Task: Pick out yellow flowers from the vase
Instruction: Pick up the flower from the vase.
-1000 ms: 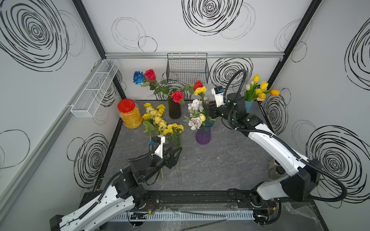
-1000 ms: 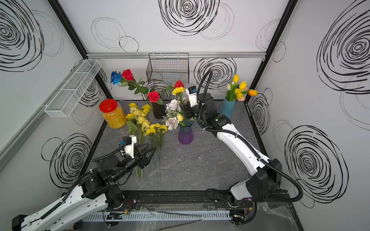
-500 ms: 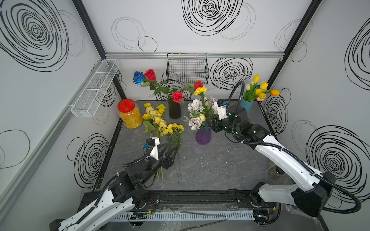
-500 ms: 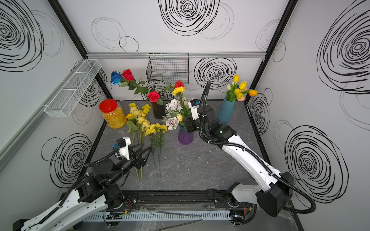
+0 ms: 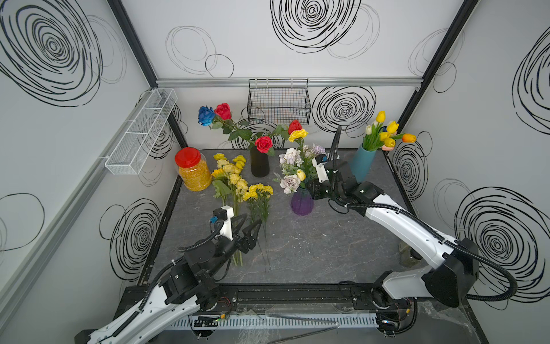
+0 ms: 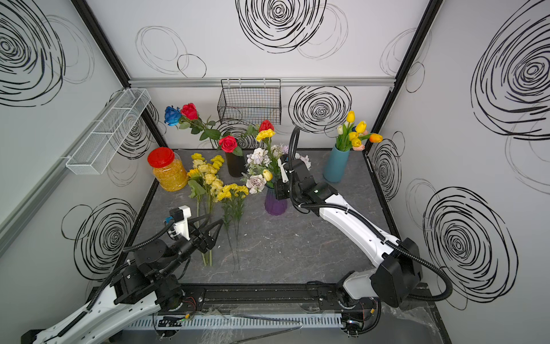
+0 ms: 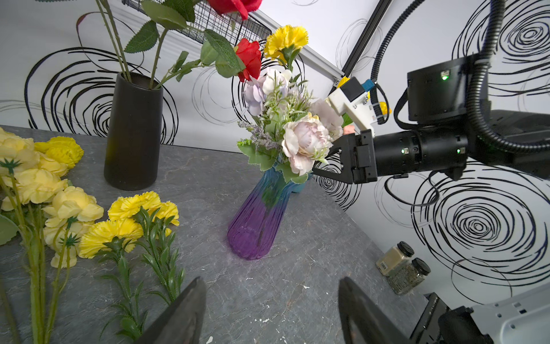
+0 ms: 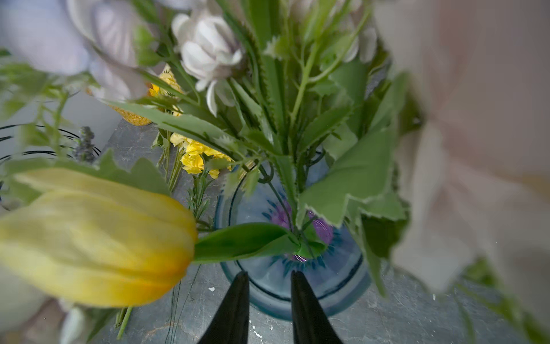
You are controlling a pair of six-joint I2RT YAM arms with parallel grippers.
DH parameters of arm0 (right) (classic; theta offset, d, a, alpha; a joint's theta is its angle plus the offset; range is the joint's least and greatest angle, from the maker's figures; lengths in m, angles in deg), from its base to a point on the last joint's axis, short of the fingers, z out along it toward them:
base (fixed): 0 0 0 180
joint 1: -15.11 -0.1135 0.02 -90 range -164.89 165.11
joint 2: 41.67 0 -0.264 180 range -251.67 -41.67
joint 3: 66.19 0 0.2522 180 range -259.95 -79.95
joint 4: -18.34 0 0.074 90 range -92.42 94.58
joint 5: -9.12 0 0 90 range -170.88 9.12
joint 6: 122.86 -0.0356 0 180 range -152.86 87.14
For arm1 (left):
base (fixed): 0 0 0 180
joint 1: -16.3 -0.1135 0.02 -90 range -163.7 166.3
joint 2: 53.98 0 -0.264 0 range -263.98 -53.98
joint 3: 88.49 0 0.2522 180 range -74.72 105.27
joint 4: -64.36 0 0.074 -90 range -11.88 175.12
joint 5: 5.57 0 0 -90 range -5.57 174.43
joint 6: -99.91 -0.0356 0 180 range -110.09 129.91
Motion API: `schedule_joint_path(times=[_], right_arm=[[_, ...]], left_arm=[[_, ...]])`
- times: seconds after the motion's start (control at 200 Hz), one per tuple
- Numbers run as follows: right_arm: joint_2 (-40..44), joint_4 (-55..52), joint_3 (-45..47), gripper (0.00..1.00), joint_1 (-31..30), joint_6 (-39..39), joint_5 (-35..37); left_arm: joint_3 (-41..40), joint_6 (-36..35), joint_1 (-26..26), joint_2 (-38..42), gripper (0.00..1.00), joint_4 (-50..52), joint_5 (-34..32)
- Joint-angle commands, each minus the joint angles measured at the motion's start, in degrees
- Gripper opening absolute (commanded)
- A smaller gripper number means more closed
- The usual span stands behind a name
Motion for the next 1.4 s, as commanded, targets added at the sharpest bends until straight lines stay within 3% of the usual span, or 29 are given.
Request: schedule_joint_path(times=[0.0, 0.19, 0.595, 1.096, 1.391], right_arm=[[-1.51, 0.65, -2.10, 0.28, -0.30, 0.26, 2.29], [-2.51, 5.52, -1.21, 0.27, -0.18, 1.88, 3.57], [-7.81, 5.01, -4.12, 0.24, -0.85, 3.43, 8.32], [-7.06, 5.22, -5.09, 0.05, -1.10, 4.97, 9.92], [-4.47, 5.81, -5.26, 0.04, -1.66, 6.03, 9.65]], left_arm=[[-0.85, 0.48, 0.21, 1.11, 0.73, -1.31, -1.53], [-1.26, 0.73, 0.25, 1.29, 0.74, -1.72, -1.20], [-1.57, 0.62, 0.21, 2.69, 0.75, -1.11, -1.72], [-1.36, 0.54, 0.21, 2.34, 0.75, -1.25, -1.63], [-1.19, 0.53, 0.21, 2.05, 0.76, -1.14, -1.81]])
